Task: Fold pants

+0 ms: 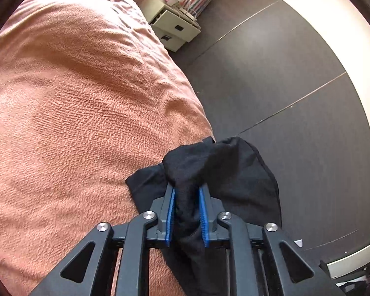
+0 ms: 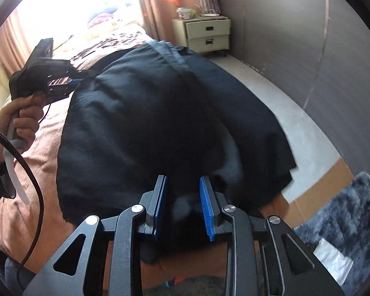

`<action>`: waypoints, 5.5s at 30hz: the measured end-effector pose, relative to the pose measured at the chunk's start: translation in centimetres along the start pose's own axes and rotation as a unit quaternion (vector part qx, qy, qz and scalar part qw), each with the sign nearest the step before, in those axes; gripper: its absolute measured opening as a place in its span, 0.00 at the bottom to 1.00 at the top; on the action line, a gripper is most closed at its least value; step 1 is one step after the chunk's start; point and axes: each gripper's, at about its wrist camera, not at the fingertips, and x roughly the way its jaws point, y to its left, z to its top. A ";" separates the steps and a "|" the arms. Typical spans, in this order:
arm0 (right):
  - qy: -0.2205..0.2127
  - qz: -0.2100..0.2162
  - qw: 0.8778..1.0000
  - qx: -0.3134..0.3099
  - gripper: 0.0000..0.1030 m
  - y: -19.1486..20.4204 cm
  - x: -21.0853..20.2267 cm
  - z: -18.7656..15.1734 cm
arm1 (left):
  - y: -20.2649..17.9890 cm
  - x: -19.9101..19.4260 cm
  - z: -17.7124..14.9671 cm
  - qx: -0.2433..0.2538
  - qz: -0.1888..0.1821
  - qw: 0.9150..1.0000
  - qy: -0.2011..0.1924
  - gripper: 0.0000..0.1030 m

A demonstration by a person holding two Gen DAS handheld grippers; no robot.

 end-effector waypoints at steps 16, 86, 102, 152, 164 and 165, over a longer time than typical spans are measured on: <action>-0.035 -0.021 0.999 0.031 0.60 2.5 -8.7 -1.3 | -2.9 -8.9 -2.4 0.069 0.045 0.997 0.004 0.53; -0.186 0.035 0.982 -0.018 1.00 23.5 -30.8 -14.7 | -2.3 -61.8 -29.8 0.206 0.145 0.934 -0.251 1.00; -0.213 0.038 0.975 -0.043 1.00 25.7 -32.8 -18.6 | -0.2 -68.4 -38.7 0.195 0.203 0.919 -0.277 1.00; -0.192 0.033 0.977 -0.090 1.00 32.5 -28.8 -27.8 | 5.8 -67.2 -49.9 0.150 0.292 0.896 -0.299 1.00; -0.199 0.031 0.975 -0.090 1.00 31.9 -29.2 -28.2 | 5.5 -67.7 -50.4 0.150 0.295 0.893 -0.305 1.00; -0.199 0.032 0.975 -0.090 1.00 31.7 -29.2 -28.1 | 5.4 -67.8 -50.5 0.150 0.295 0.893 -0.305 1.00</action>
